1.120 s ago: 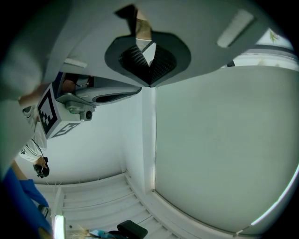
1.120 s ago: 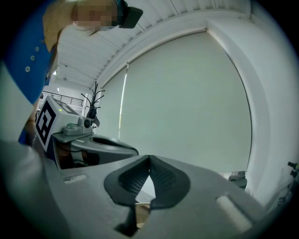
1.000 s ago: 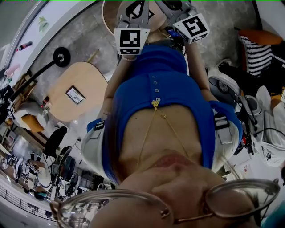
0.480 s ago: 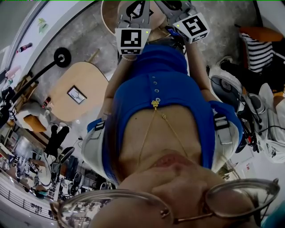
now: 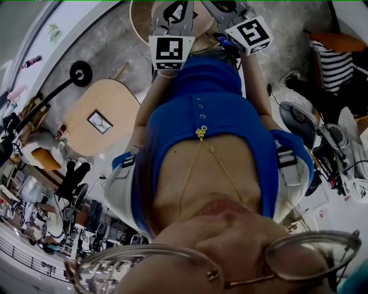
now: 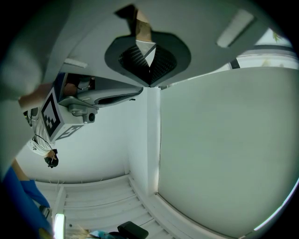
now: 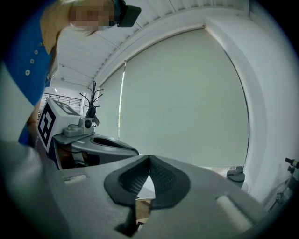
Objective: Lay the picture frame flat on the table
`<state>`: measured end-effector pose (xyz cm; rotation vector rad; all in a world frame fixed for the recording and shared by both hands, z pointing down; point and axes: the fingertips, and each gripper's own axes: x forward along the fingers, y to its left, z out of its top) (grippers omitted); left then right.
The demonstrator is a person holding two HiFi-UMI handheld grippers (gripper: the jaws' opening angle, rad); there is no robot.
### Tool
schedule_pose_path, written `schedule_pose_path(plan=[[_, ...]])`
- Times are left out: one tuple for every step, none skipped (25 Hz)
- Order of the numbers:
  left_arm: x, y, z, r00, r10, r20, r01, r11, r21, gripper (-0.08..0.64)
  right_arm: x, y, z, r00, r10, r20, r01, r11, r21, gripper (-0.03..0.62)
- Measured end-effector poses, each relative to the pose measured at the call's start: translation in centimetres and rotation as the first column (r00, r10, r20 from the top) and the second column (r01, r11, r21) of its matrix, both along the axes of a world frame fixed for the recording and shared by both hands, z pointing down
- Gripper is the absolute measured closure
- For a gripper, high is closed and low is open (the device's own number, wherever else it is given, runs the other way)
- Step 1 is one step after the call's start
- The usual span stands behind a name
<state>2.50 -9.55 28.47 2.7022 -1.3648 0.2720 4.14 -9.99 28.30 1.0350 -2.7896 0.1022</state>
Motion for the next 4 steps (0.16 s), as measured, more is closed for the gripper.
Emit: schedule_pose_path(plan=[[0.25, 0.06, 0.04, 1.000, 0.003, 0.001, -0.003, 1.000, -0.001, 0.562, 0.28, 0.06, 0.07, 1.000, 0.001, -0.002, -0.001, 1.000, -0.002, 0.591], [0.48, 0.13, 0.07, 1.000, 0.005, 0.001, -0.005, 1.000, -0.002, 0.561, 0.56, 0.10, 0.15, 1.000, 0.004, -0.004, -0.004, 1.000, -0.004, 0.591], [0.70, 0.18, 0.07, 1.000, 0.006, 0.002, -0.006, 1.000, -0.001, 0.561, 0.83, 0.13, 0.21, 1.000, 0.006, -0.006, -0.007, 1.000, -0.005, 0.591], [0.91, 0.22, 0.07, 1.000, 0.008, 0.002, -0.008, 1.000, 0.000, 0.561, 1.09, 0.15, 0.27, 1.000, 0.009, -0.008, -0.009, 1.000, -0.006, 0.591]])
